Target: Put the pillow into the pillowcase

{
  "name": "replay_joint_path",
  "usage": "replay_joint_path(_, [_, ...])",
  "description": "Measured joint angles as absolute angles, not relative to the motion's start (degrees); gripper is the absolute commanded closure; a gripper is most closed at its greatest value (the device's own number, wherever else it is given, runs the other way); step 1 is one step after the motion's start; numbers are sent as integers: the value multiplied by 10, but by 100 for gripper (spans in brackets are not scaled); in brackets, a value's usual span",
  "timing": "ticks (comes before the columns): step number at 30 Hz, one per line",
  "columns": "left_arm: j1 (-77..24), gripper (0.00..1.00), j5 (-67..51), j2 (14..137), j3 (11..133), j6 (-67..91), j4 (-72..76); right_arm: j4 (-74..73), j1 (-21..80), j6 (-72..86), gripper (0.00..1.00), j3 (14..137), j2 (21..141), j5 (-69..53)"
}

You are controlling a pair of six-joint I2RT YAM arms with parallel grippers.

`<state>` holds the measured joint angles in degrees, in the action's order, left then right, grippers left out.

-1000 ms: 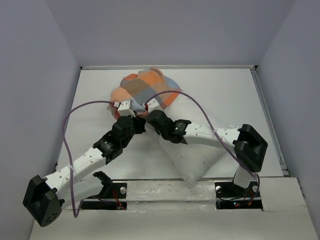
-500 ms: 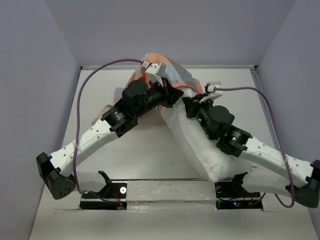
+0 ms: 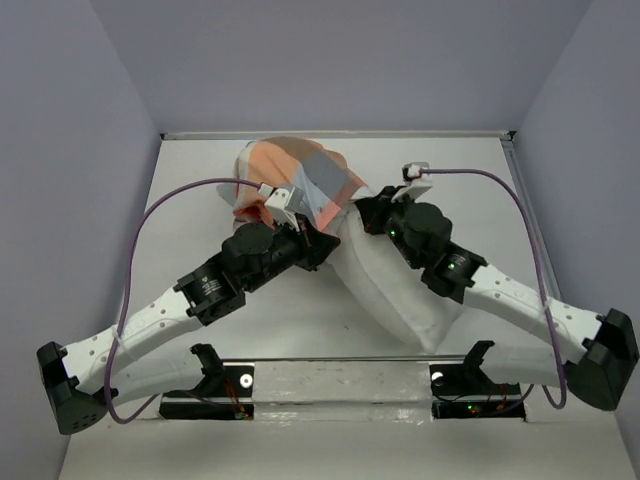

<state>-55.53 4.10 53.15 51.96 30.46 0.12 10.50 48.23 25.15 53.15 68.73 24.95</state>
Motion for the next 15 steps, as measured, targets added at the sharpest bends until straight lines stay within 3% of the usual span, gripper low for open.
replay_joint_path(6, [-568, 100, 32, 542, 517, 314, 4, 107, 482, 251, 100, 491, 582, 249])
replay_joint_path(15, [-600, 100, 2, 614, 406, 363, 87, 109, 488, 258, 100, 554, 827, 189])
